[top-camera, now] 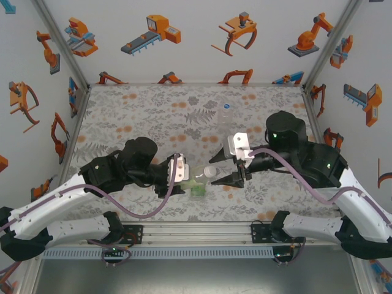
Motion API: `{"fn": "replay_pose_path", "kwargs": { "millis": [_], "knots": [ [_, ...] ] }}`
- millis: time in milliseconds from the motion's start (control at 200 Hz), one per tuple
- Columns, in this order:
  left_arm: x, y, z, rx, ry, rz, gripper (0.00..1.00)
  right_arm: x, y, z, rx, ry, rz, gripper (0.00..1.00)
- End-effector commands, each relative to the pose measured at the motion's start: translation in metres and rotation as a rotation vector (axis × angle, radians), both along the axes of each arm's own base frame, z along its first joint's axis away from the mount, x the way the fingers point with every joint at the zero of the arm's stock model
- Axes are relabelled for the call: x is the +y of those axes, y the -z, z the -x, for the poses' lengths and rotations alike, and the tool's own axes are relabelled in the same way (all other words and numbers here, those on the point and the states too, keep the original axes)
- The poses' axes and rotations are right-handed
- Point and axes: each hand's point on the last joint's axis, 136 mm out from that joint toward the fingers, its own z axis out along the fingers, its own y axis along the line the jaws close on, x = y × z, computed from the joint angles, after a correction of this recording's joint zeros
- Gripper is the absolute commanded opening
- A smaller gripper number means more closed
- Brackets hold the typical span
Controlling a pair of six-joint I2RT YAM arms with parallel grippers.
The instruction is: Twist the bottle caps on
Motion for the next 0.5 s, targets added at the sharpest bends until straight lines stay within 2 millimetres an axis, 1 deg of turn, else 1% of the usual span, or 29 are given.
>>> {"fn": "replay_pose_path", "kwargs": {
  "millis": [0, 320, 496],
  "knots": [
    [-0.0005, -0.0151, 0.0072, -0.003, 0.036, 0.034, 0.05, -0.0056, -0.0003, 0.0048, -0.057, -0.032, 0.011, 0.51],
    [-0.002, -0.0154, 0.0079, -0.003, 0.045, 0.04, 0.05, -0.0007, -0.0032, 0.0032, -0.064, -0.04, -0.008, 0.44],
    [-0.0029, -0.0174, 0.0081, -0.001, 0.046, 0.043, 0.05, 0.0025, 0.0001, 0.0007, -0.054, -0.038, 0.002, 0.41]
  ]
}}
